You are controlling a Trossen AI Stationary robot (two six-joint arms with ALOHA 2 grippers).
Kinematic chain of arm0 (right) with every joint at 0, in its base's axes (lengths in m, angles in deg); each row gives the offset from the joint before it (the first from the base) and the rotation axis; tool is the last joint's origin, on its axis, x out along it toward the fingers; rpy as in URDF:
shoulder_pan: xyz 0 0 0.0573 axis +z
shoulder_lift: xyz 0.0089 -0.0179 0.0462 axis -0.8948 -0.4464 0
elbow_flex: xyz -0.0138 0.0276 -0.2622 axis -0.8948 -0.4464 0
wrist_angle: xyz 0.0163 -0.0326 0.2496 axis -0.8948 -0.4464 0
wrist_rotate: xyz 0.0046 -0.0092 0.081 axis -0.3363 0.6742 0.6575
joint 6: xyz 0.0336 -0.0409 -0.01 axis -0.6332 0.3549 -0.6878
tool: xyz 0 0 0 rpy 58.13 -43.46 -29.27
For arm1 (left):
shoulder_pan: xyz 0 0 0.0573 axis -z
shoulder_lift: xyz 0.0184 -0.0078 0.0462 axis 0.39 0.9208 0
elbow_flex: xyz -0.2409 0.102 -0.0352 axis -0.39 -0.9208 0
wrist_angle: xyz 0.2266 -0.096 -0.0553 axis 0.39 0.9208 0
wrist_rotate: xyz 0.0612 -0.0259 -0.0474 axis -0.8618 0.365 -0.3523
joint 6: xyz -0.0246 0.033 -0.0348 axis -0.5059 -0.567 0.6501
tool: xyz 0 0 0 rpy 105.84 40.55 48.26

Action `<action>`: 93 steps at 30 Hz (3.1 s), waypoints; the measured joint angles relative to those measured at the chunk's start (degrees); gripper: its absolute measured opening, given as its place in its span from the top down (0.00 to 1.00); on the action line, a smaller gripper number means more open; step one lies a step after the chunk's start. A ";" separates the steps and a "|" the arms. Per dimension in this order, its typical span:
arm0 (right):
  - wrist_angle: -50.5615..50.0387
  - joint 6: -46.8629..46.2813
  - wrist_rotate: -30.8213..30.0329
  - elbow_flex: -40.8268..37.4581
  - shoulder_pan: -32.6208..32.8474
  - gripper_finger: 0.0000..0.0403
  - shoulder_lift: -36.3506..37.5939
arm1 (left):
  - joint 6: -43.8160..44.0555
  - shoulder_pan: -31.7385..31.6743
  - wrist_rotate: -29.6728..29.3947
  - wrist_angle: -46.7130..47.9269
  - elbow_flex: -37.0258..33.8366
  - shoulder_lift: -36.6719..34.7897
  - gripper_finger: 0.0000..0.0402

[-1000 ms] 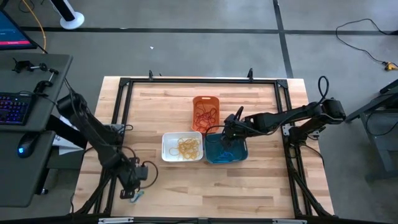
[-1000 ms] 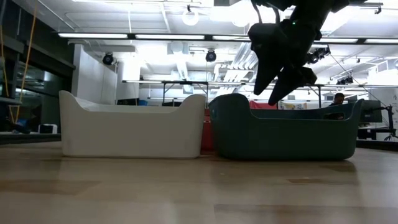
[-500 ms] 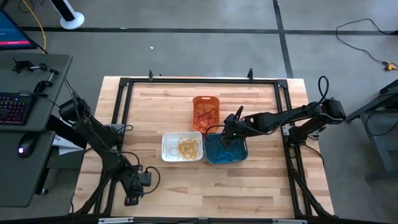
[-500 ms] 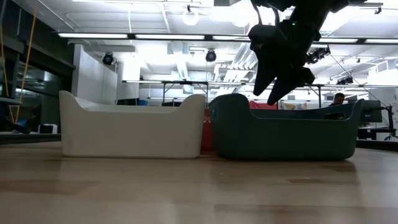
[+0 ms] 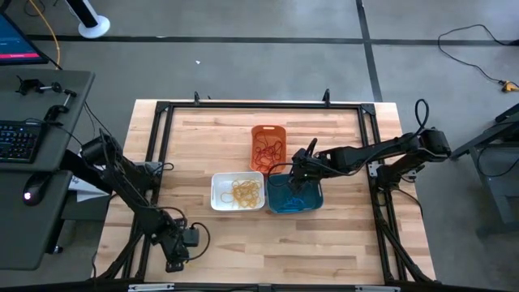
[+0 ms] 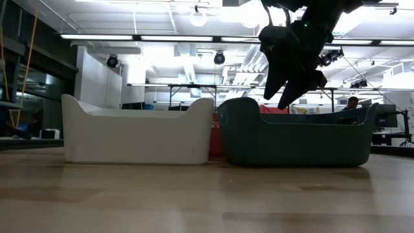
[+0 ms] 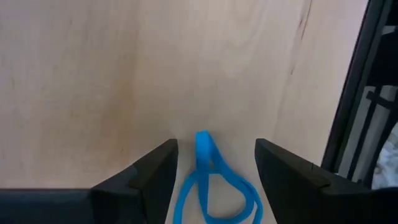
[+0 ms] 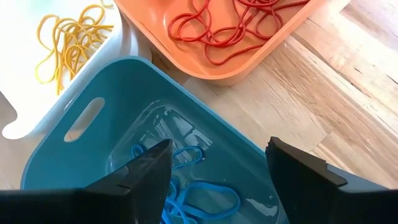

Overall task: Sort rubber bands into baskets
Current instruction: Put the blue rubber band into the blue bin

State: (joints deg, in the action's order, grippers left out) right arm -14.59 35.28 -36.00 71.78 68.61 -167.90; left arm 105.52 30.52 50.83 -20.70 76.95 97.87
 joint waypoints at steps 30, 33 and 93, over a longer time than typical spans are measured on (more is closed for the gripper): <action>0.75 -0.66 3.90 0.00 -0.02 0.38 0.27 | -5.23 -12.70 0.70 9.23 -0.20 -24.89 1.00; 1.01 -1.38 5.75 0.00 0.96 0.38 1.93 | -9.90 -19.10 -2.83 9.78 -0.13 -29.68 1.00; 1.21 0.90 -18.02 0.00 1.70 0.38 20.55 | -27.69 -29.40 -9.30 23.23 5.04 -26.20 0.58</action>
State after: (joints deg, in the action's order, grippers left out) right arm -13.38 36.18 -54.02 71.78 70.31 -147.35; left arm 77.82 1.12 41.53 2.53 81.98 71.66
